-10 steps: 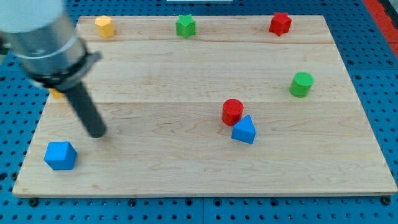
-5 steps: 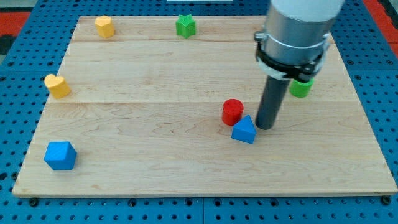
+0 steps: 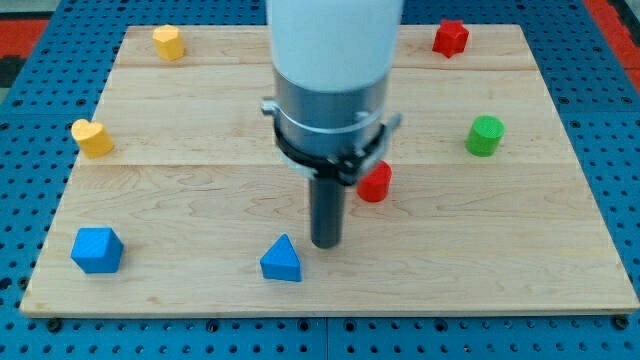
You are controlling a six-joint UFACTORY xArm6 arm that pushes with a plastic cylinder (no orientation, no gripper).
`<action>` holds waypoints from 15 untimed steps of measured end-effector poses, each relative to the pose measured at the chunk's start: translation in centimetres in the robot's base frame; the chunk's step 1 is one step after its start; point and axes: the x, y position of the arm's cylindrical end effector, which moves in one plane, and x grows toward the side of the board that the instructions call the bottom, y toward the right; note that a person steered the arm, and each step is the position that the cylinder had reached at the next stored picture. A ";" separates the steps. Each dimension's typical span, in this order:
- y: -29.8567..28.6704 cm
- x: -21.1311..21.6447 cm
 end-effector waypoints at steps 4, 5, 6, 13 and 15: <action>8.0 -6.9; 14.7 -2.5; 16.7 -1.5; 29.8 -2.7; 33.5 4.1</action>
